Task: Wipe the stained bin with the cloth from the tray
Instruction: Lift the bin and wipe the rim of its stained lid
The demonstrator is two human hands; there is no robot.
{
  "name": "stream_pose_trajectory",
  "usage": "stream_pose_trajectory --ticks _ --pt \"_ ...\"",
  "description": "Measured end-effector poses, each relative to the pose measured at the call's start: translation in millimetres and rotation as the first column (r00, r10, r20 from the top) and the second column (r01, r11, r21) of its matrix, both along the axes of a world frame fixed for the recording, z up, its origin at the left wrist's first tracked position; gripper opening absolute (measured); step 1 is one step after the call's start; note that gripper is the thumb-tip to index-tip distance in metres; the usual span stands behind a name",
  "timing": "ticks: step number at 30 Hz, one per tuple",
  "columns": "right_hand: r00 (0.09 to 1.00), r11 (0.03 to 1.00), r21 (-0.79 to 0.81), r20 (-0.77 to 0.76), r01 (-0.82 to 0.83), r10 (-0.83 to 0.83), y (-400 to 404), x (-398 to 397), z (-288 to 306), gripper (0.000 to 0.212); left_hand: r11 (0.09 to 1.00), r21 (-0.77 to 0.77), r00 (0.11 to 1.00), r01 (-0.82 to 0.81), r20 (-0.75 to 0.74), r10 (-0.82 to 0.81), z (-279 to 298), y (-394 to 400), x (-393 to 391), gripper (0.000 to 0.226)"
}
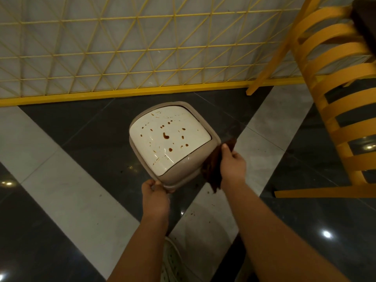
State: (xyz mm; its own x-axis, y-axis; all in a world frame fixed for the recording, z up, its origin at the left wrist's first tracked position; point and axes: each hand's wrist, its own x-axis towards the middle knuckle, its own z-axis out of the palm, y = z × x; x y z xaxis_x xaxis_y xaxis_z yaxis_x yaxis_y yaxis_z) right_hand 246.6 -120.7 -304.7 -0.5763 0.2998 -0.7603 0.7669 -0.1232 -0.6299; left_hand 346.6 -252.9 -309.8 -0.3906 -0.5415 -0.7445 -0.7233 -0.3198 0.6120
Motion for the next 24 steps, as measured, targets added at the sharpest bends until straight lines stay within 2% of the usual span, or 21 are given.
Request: stream_pose_trajectory --ticks 4,6,8,11,14,17,20,22,24 --pt "0.968 0.964 0.091 -0.013 -0.25 0.252 14.3 -17.9 1.2 0.04 1.0 -0.001 0.999 0.025 -0.028 -0.025 8.8 -12.2 -3.4 0.015" --pt "0.962 0.96 0.061 0.022 -0.274 0.273 17.7 -1.7 -3.0 0.042 0.999 -0.027 0.999 -0.034 -0.025 0.033 8.8 -14.7 -3.9 0.014" --pt "0.973 0.973 0.033 0.031 -0.229 0.228 18.6 23.4 -7.2 0.042 0.994 -0.017 0.993 -0.11 -0.045 0.109 9.0 -10.9 -4.1 0.025" --pt "0.991 0.989 0.057 0.014 -0.135 0.134 7.7 57.2 -10.3 0.038 0.983 0.115 0.988 -0.145 -0.035 0.15 7.7 11.5 -8.2 0.042" --pt "0.995 0.994 0.04 -0.023 -0.098 0.099 -14.8 91.9 -11.1 0.031 0.969 0.21 0.987 -0.133 -0.061 0.149 6.0 39.0 -8.9 0.035" --pt "0.988 0.987 0.04 -0.017 -0.155 0.156 -30.5 110.8 -16.7 0.023 0.967 0.175 0.98 -0.186 -0.036 0.195 2.7 43.1 -8.1 0.015" --pt "0.999 0.997 0.07 -0.037 0.023 -0.021 -21.5 93.7 -16.9 0.021 0.979 0.1 0.983 -0.175 -0.037 0.18 1.6 31.9 -6.3 0.016" --pt "0.985 0.987 0.09 -0.123 0.13 -0.119 -13.7 75.7 -10.7 0.017 0.984 0.069 0.985 -0.166 -0.045 0.17 0.8 24.8 -6.6 0.018" --pt "0.966 0.986 0.127 -0.248 0.111 -0.077 -15.5 69.3 -5.1 0.024 0.986 0.069 0.987 -0.149 -0.043 0.152 -1.2 23.3 -8.1 0.018"
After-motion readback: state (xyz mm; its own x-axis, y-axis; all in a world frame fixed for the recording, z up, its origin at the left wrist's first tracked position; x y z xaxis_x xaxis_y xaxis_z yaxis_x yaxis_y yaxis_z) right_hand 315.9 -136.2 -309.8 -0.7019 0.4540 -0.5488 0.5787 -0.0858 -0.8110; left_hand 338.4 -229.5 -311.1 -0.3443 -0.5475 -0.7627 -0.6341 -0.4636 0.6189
